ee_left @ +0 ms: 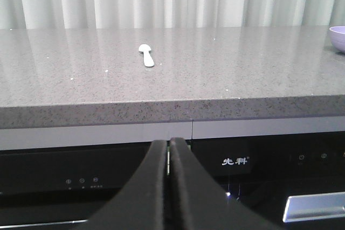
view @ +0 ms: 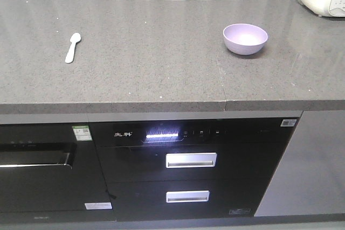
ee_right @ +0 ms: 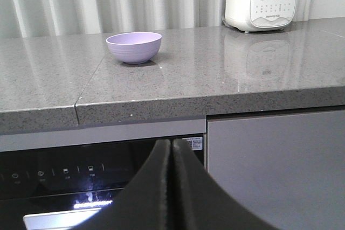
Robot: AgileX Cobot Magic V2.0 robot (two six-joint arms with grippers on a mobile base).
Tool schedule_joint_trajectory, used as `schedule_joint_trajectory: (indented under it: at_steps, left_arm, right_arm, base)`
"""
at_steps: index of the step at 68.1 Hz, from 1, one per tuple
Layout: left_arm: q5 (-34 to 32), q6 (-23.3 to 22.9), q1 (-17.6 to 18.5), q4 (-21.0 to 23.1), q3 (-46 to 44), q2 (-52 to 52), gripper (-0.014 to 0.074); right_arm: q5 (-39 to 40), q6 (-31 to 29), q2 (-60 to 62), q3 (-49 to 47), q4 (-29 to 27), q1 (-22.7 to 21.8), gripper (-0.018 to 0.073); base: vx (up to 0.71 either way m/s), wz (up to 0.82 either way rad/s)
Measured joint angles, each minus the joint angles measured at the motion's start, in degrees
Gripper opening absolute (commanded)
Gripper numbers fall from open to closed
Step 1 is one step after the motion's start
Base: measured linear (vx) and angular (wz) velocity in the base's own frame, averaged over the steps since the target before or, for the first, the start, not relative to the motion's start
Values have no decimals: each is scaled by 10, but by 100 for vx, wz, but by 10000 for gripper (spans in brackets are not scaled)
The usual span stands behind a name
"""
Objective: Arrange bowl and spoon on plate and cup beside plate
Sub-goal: 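Approach the counter and stop in front of the spoon and bowl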
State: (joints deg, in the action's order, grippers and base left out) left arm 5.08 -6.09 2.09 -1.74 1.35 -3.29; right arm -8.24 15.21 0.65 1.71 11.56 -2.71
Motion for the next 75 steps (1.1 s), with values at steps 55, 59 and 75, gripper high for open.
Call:
schedule_joint_trajectory:
  at_steps: [55, 59, 75]
  left_arm:
    - [0, 0, 0, 0, 0, 0, -6]
    - [0, 0, 0, 0, 0, 0, -6]
    - [0, 0, 0, 0, 0, 0, -6]
  right_arm:
    - [0, 0, 0, 0, 0, 0, -6]
    - [0, 0, 0, 0, 0, 0, -6]
    - [0, 0, 0, 0, 0, 0, -6]
  base:
    - [16, -5]
    - [16, -2]
    - [15, 0]
